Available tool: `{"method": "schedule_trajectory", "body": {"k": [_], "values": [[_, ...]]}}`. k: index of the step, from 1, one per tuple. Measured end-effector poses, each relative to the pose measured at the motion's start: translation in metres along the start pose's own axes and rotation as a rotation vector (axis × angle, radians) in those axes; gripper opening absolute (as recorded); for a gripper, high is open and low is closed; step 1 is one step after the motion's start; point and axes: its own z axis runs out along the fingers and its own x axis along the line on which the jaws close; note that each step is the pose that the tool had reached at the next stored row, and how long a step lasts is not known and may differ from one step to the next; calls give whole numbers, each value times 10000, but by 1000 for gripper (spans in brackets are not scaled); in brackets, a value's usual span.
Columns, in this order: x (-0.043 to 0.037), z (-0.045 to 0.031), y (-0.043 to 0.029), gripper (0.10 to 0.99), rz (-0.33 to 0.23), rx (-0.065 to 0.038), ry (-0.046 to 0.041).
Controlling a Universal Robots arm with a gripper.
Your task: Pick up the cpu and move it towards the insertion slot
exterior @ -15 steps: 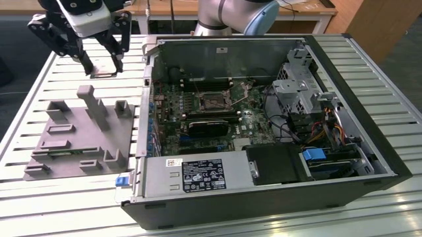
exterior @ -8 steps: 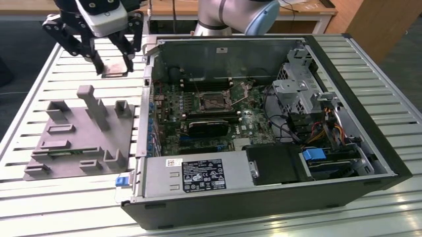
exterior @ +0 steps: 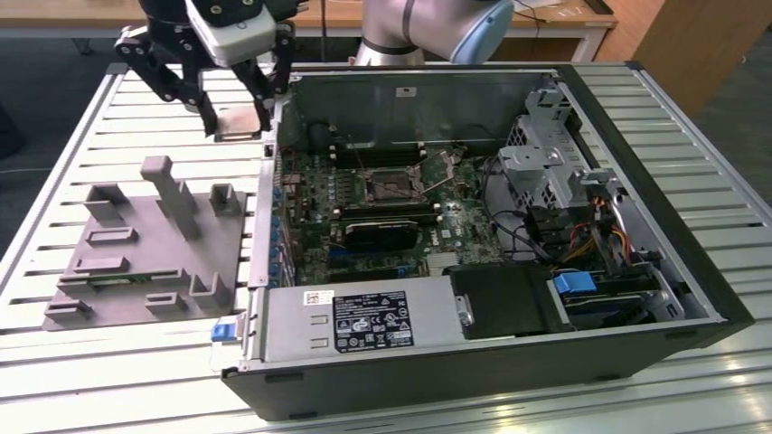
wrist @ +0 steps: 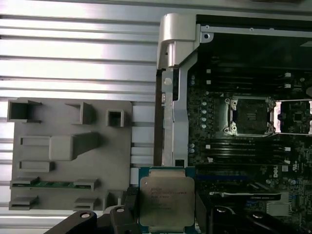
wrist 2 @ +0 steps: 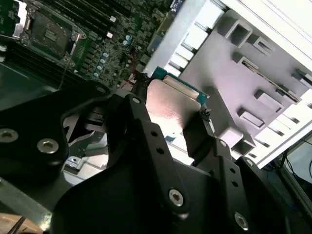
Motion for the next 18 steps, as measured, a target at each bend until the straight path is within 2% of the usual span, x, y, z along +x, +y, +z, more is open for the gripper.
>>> {"method": "schedule_trajectory", "body": {"k": [18], "values": [[-630,23,-9,541,2,0,1]]}}
